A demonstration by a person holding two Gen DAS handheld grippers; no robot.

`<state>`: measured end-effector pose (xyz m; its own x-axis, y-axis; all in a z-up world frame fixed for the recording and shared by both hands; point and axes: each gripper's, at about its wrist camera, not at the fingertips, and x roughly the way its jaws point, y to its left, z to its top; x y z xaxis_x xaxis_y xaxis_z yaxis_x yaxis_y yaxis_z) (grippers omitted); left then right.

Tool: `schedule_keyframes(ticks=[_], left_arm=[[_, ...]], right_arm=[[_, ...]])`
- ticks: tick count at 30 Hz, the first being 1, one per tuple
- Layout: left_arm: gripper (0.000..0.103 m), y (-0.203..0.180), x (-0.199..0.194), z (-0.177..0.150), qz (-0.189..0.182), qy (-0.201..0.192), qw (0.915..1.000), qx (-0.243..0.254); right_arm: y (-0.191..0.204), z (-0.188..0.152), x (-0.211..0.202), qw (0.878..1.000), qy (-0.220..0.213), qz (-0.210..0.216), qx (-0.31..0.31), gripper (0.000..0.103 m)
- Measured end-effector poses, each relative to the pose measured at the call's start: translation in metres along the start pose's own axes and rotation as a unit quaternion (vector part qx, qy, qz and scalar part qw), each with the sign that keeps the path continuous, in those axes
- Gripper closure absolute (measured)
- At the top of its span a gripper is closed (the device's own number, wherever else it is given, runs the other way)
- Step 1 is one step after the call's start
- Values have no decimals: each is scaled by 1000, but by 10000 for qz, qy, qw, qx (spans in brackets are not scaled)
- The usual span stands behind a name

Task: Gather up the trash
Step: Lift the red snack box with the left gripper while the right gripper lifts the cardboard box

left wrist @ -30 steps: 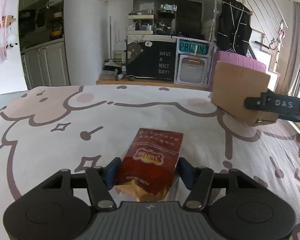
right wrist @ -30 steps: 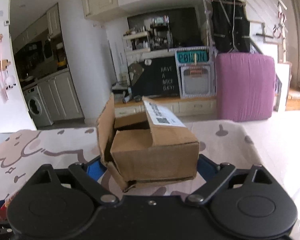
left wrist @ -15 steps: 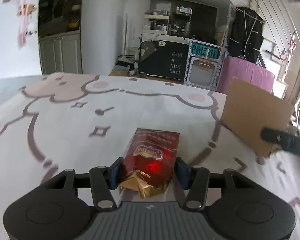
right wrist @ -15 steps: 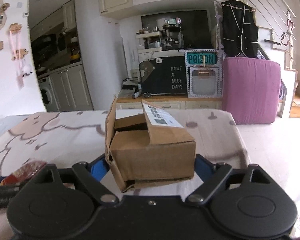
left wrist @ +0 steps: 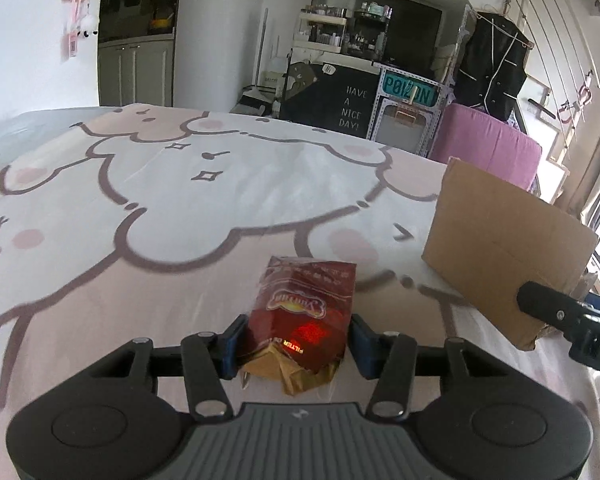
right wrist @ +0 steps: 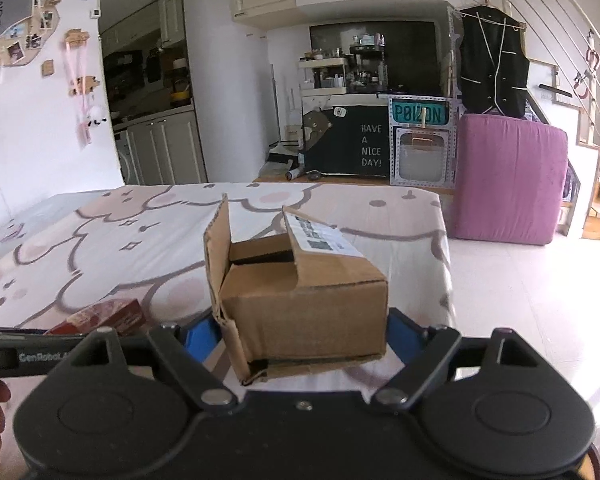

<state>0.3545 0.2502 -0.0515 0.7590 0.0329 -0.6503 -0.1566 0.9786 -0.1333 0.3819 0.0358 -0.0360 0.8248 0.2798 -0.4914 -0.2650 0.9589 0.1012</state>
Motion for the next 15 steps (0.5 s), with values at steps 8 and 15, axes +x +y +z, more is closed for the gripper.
schedule_keyframes(ticks=[8,15], left_arm=[[52,-13,-57,-18,116,-149,9998,10],[52,-39,-101,-19,213,-370,9989,178]], right_arm=[[-5,-11,-61,9999,-113,94,40,18],[-23,-15,-108,9994,-259,81,203,18]])
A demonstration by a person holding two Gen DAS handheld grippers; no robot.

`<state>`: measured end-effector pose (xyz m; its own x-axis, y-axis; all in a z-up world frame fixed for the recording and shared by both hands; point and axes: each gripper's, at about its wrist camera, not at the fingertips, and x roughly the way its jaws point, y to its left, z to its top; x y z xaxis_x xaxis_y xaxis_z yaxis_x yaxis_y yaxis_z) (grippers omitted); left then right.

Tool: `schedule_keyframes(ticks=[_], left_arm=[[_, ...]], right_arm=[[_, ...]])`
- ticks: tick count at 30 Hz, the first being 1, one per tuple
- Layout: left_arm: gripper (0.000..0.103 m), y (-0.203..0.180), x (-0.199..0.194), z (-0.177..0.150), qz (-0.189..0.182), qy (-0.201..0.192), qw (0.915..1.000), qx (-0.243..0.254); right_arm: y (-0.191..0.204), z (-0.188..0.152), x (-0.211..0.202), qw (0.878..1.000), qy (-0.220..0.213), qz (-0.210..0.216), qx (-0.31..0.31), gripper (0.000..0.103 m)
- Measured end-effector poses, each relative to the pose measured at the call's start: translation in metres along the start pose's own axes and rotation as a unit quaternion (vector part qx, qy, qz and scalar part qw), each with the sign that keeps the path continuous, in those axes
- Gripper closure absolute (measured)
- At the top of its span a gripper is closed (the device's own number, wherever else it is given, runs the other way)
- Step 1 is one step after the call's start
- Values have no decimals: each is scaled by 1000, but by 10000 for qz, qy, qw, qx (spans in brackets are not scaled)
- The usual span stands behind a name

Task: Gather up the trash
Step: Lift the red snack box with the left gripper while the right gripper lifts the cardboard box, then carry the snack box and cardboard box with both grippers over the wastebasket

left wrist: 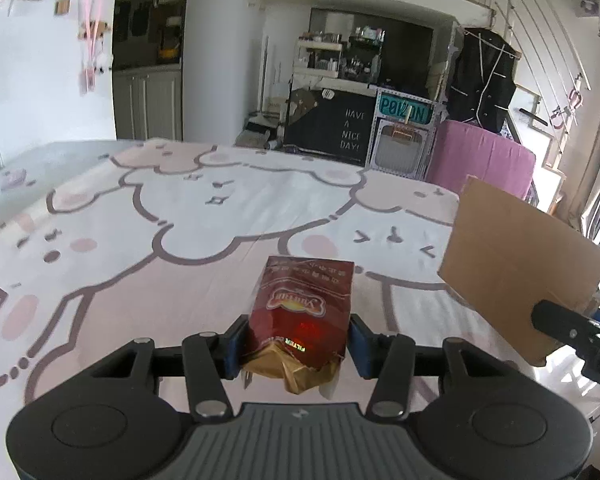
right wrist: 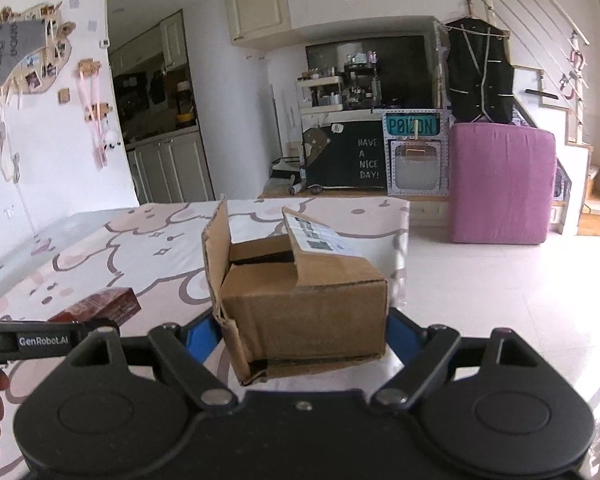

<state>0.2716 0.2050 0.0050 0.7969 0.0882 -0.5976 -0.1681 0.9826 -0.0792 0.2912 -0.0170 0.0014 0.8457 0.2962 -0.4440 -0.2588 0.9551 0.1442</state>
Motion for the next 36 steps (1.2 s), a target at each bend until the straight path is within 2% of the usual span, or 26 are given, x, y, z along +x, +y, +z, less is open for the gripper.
schedule_keyframes(ticks=[10,20,28,36], left_arm=[[52,-63,-45,-1,-185,-295,9988,351],[52,-144,-59,-20,-624,-342,9949,714],[52,-211,-39,-47,-1017,-90,9902,958],[52,-274,7,-78,-1337,456,9811,1321]], right_arm=[[-50,-1,-58,9992,-226,-282,172,17],[-120,-11,-107,9959,-350,-745,365,17],[-178,-34,-122,9910,-218,-1208,526,17],[-228,-71,-96,9840,236,-1534,873,17]])
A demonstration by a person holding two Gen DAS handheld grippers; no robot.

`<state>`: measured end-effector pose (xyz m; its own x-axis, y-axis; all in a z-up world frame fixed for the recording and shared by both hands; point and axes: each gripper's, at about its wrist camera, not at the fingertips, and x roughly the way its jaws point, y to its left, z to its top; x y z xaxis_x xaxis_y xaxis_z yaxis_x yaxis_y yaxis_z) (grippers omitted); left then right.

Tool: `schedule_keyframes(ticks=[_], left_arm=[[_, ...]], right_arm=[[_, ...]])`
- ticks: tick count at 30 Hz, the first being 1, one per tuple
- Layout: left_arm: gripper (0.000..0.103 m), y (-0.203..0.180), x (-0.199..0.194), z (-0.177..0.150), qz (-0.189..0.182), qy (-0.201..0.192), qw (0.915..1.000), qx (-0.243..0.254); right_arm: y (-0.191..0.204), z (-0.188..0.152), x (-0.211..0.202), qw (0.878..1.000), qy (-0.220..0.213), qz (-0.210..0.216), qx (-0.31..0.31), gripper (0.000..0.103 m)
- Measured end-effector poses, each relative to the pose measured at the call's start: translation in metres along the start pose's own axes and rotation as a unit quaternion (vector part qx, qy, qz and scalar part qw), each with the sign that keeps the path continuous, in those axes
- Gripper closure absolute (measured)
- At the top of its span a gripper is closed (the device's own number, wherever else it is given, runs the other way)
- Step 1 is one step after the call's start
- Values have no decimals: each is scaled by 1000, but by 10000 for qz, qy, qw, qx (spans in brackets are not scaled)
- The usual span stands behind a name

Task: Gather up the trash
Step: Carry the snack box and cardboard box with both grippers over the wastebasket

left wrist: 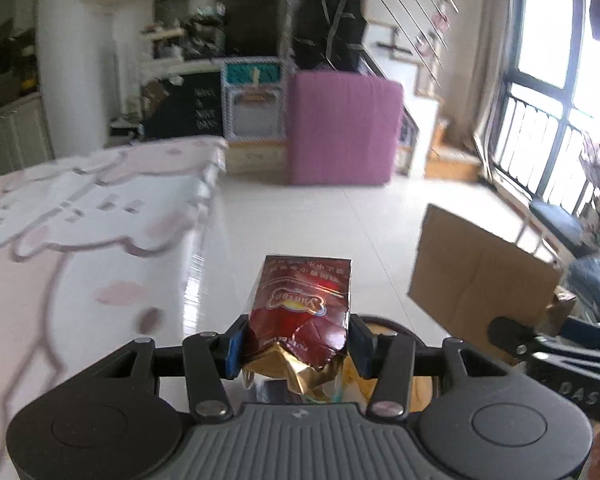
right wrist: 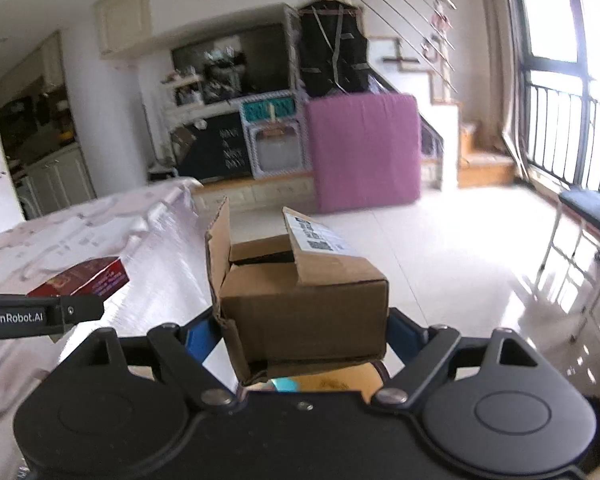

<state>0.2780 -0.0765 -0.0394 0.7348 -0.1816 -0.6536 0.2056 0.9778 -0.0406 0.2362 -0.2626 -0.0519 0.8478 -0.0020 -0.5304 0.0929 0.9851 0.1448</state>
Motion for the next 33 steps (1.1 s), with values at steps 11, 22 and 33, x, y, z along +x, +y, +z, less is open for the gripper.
schedule_keyframes(ticks=[11,22,33], left_arm=[[52,-46,113,-4,-662,1049,9913,446],[52,-67,246,-64,-1168,2212,9682,-89],[17,-74,271,-109,-1023,2368,9661,-33]], right_arm=[[-47,-37,81,9935,818,-537,576,17],[-87,-40,119,9876,1167,-702,778,17],[-85,-51,154,9822,1705,-533,573,17]])
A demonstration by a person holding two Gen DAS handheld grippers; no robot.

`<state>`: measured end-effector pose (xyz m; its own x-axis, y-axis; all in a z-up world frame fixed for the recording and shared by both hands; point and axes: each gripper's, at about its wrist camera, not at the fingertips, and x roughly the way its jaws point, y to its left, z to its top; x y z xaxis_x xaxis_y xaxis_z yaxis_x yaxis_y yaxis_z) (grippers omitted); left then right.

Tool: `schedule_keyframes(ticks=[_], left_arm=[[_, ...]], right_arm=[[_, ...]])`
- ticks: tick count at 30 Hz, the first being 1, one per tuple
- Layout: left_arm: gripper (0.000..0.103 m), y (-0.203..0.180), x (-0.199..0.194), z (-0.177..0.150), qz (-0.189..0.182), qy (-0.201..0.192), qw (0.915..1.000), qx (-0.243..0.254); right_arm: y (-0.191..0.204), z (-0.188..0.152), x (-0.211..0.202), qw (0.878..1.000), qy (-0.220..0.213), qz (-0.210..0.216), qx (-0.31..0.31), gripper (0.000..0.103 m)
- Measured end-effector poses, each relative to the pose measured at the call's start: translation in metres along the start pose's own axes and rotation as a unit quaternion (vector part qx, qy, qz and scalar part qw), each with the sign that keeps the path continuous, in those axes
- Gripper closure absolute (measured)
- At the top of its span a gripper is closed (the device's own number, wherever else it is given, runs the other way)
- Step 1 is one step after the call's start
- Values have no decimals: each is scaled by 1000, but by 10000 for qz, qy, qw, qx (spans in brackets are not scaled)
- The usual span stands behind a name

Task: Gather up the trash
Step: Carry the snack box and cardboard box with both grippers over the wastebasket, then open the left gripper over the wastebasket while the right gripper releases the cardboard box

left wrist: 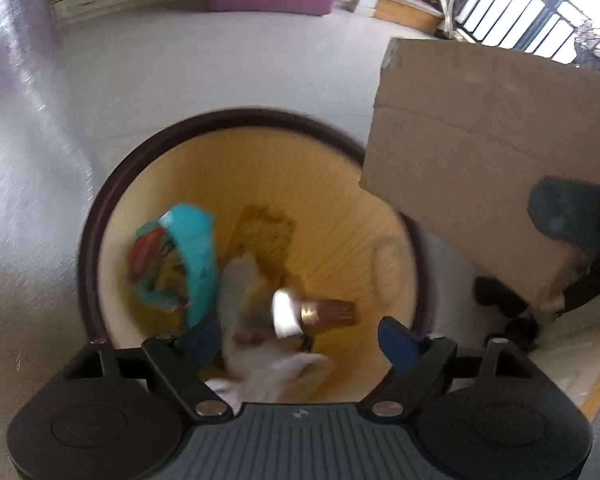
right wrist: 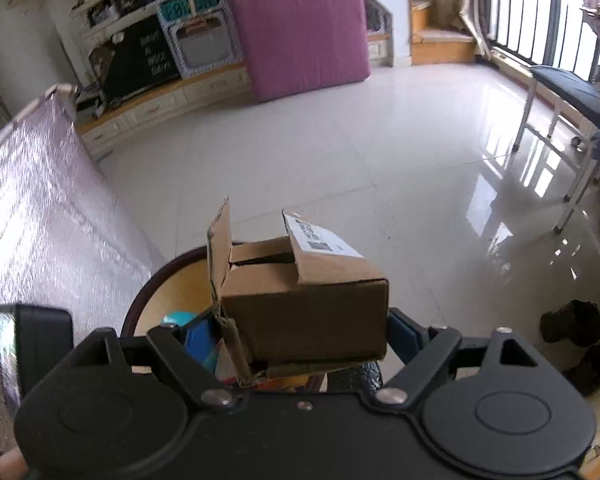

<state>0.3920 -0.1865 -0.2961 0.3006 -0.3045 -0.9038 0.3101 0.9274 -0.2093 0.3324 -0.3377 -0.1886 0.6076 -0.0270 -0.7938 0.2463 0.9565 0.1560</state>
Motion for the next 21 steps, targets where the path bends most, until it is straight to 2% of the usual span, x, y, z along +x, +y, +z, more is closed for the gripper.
schedule_keyframes(ticks=[5,8,12,15,21], left_arm=[[17,6,-17,-20,323,-209,9993,25],[17,5,-28,-26,522,-273,9981,153],[17,12,-38,-32,733,-287,9969,40],[17,21,-44,-35,740,-301,9968,-84],[17,28,-53,-33,753,-357,9963,-222]], right_arm=[[18,-1,19,9979,276,-90,-581,16],[30,-3,31,9932,528,-196,-1017,14],[47,-10,40,9859,713,-136,-1508,10],[48,-10,42,9844,795,-110,-1564,8],[40,-6,43,9885,882,52,-1224,10]])
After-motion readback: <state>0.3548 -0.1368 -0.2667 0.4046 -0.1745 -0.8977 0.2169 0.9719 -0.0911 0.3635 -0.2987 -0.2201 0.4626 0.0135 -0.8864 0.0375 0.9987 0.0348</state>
